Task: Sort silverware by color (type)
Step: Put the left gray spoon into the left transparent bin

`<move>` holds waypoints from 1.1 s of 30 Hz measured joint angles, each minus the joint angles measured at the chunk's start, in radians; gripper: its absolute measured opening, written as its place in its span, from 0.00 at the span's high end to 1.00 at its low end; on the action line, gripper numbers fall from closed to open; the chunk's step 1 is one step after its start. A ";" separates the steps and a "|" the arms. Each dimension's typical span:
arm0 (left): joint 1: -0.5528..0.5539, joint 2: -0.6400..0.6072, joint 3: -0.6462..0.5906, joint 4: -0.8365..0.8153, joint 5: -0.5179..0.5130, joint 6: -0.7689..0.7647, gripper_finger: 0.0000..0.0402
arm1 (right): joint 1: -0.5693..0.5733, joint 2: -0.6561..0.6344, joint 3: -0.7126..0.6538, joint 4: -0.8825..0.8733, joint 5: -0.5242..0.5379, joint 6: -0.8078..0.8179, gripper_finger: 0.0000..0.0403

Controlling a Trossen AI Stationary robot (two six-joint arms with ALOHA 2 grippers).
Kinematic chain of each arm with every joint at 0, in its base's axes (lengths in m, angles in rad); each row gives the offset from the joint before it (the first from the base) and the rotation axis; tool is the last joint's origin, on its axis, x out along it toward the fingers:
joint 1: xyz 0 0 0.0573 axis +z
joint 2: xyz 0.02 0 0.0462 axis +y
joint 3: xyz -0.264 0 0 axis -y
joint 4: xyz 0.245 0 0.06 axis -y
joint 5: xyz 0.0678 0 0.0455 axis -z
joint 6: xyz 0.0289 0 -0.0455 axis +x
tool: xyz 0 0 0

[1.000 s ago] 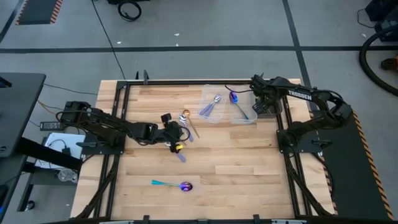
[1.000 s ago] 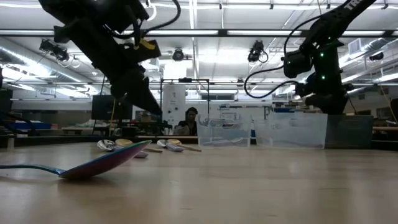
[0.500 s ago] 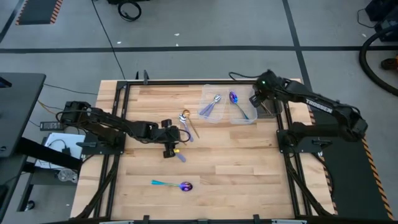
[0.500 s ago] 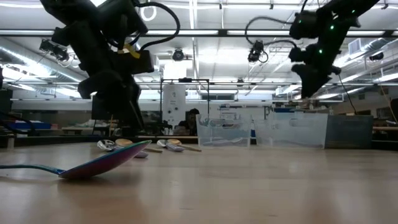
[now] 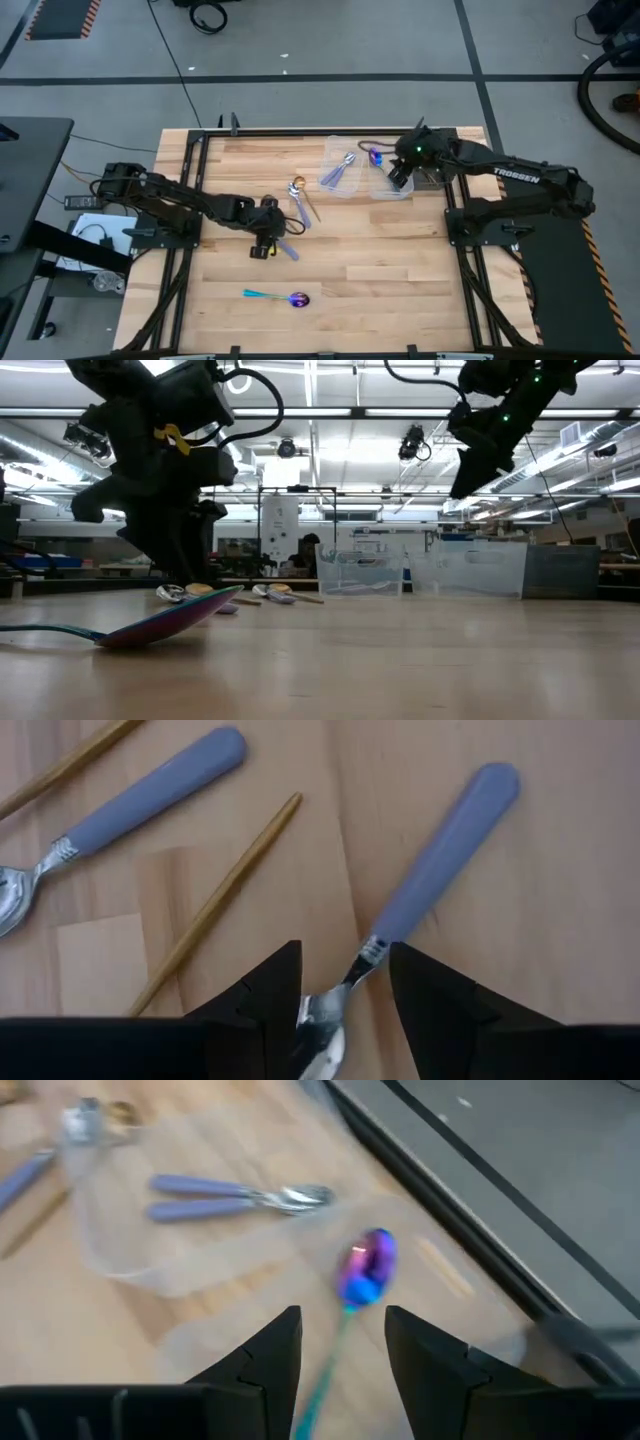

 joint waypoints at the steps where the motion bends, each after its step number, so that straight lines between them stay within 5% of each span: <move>1: 0.005 0.000 0.000 -0.005 0.000 0.012 0.60 | 0.022 0.005 0.000 0.007 0.000 0.000 0.61; 9: 0.052 0.013 0.000 -0.018 0.126 0.105 0.60 | 0.164 0.034 0.000 0.097 0.005 0.004 0.61; 18: 0.056 0.116 0.005 -0.013 0.140 0.161 0.62 | 0.273 0.091 0.000 0.167 0.006 0.012 0.61; 33: 0.052 0.125 0.003 -0.006 0.128 0.156 0.96 | 0.386 0.151 0.000 0.235 0.009 0.022 0.61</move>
